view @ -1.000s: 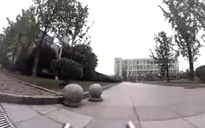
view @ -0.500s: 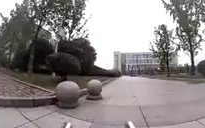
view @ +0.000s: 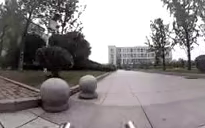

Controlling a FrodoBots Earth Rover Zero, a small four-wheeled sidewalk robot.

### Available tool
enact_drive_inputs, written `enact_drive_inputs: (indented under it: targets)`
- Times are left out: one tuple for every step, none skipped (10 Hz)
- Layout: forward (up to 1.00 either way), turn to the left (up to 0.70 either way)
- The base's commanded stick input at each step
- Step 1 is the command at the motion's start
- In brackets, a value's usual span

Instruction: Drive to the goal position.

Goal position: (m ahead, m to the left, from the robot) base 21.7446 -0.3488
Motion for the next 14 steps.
enact_drive_inputs:
  targets:
    - [0.60,-0.15]
    - [0.60,-0.15]
    - [0.60,-0.15]
    - [0.60,-0.15]
    - [0.60,-0.15]
    - [0.60,-0.15]
    - [0.60,-0.15]
    - [0.60,-0.15]
    - [0.60,-0.15]
    - [0.60,-0.15]
    - [0.60,-0.15]
    - [0.60,-0.15]
    - [0.60,-0.11]
    - [0.60,0.00]
